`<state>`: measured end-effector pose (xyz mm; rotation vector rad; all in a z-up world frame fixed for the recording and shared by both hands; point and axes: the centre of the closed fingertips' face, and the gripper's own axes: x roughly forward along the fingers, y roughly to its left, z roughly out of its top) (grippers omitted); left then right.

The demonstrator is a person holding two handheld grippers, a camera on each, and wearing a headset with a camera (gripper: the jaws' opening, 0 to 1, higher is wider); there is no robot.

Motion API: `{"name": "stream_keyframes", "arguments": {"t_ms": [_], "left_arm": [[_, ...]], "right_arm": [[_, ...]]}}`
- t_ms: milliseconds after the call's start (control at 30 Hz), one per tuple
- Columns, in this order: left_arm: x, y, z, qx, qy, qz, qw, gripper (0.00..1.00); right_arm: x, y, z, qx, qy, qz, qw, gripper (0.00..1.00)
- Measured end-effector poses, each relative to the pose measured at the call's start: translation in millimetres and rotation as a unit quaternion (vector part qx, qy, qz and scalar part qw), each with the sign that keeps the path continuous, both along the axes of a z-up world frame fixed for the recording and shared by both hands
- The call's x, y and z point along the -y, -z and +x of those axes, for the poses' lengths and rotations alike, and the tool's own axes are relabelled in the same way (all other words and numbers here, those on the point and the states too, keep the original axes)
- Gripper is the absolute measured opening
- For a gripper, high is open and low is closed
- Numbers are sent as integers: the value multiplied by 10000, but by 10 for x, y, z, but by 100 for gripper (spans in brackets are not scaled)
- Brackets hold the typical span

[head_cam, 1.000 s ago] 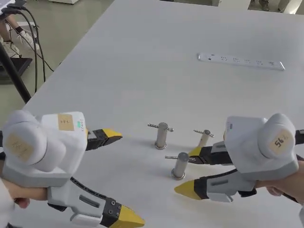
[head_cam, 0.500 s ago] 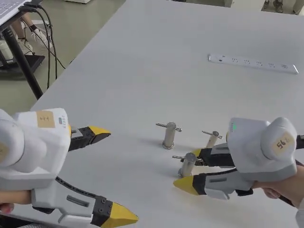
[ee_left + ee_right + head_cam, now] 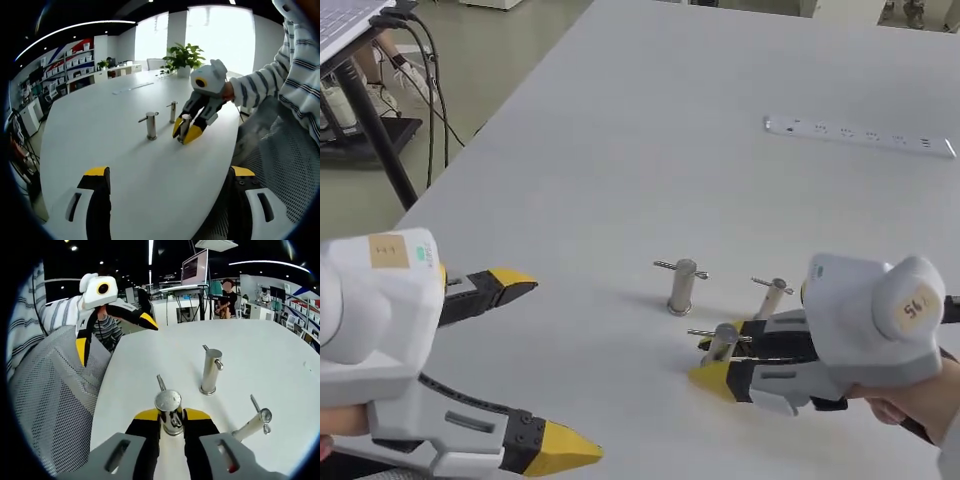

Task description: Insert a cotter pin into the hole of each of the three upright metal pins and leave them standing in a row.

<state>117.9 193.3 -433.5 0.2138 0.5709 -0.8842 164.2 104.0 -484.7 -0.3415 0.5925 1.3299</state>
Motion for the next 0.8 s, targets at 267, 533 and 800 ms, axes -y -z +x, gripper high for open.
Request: {"name": "stream_keyframes", "arguments": {"t_ms": [267,533,800], "left_arm": [[-36,-1,71,0,-154,1,9999,95],[-55,29,53,-85,-163,20,9998,96],[-50,74,31,-180,-125,105,9997,96]], "right_arm": [[-8,0,0,99,-147,1,9998,11],[-1,-4,-26,256,-293,13,9992,9],[17,-8,-28,353,-288,-3,9990,9]]}}
